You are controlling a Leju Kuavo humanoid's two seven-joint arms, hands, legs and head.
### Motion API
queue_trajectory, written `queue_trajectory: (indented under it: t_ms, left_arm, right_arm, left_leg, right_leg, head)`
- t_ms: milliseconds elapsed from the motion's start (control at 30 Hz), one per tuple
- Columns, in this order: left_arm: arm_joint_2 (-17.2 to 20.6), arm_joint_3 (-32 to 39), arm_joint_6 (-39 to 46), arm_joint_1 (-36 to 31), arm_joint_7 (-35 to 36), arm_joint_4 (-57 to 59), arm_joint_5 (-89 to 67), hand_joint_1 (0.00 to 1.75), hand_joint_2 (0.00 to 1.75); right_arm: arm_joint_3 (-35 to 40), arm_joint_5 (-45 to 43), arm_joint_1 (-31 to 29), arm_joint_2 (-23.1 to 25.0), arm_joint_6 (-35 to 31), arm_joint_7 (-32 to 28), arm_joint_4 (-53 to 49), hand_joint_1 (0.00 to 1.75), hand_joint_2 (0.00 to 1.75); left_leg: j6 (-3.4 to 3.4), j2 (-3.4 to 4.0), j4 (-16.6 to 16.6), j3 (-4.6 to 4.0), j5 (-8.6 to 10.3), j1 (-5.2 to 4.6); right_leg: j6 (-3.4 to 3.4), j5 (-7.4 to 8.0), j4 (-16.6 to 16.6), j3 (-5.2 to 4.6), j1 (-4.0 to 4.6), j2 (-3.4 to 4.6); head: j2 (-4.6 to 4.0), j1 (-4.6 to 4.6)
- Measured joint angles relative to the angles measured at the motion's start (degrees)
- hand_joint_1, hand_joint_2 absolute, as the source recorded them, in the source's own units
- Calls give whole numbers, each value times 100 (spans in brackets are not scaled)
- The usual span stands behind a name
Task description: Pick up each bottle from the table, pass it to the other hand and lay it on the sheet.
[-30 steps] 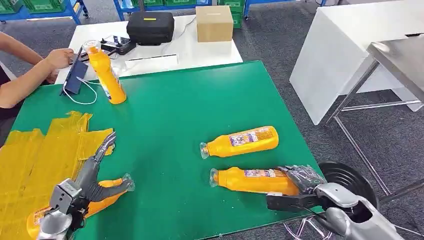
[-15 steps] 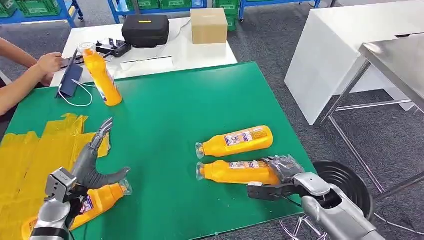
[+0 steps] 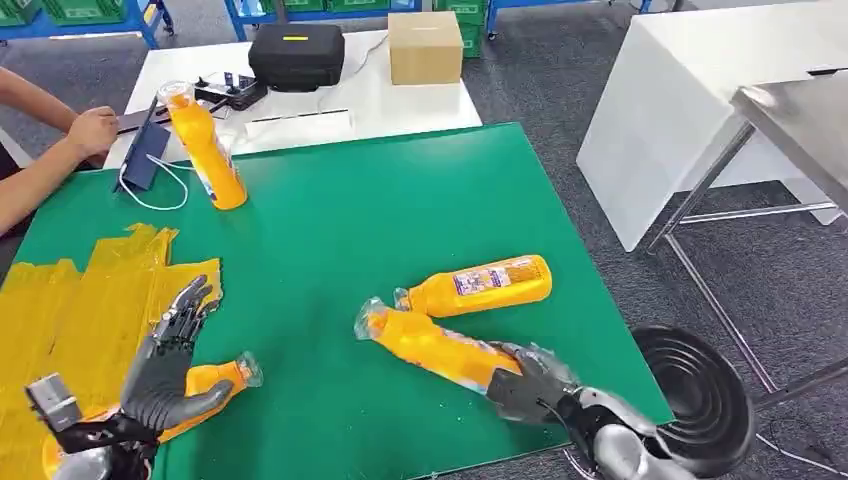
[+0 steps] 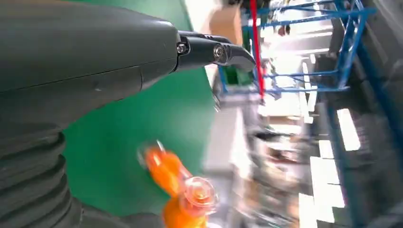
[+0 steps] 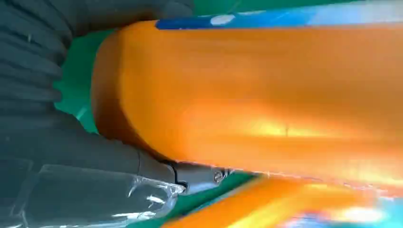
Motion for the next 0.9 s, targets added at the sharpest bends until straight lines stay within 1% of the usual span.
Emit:
queue_trajectory:
  t_ms: [67, 167, 233, 333, 700, 900]
  left_arm:
    - [-48, 152, -376, 147, 315, -20, 709, 0, 175]
    - [-74, 236, -720, 310, 626, -15, 1501, 0, 175]
    - [-77, 231, -832, 350, 712, -4, 1786, 0, 175]
    - [-77, 233, -871, 396, 738, 20, 1850, 0, 175]
    - [-77, 227, -1091, 487, 878, 55, 2408, 0, 175]
    - [-50, 87, -1313, 550, 989, 81, 2748, 0, 175]
  right_arm:
    - [-187, -272, 144, 91, -31, -164, -404, 175, 175]
    - [-349, -384, 208, 268, -114, -394, -777, 175, 175]
    - [-354, -384, 235, 371, -123, -462, -910, 175, 175]
    - [-365, -384, 272, 450, -153, -497, -1024, 175, 175]
    - [-391, -349, 446, 579, -201, -663, -1155, 175, 175]
    - [-354, -318, 359, 753, -166, -656, -1101, 175, 175]
  left_leg:
    - [-7, -17, 0, -48, 10, -1]
    - [-7, -20, 0, -67, 10, -2]
    - [-7, -25, 0, -73, 10, -5]
    - [-6, -37, -1, -76, 10, -14]
    - [-5, -38, -1, -82, 9, -22]
    - [-5, -40, -1, -87, 9, -22]
  right_leg:
    - [-1, 0, 1, -42, 1, -19]
    - [-1, -2, 0, -53, 0, -21]
    - [8, -7, -1, -56, -2, -25]
    - [13, -11, -1, -56, -12, -35]
    - [14, -12, -1, -60, -20, -39]
    - [14, -11, -1, -63, -20, -41]
  head:
    - [0, 2]
    - [0, 0]
    - [0, 0]
    - [0, 2]
    - [0, 2]
    - [0, 2]
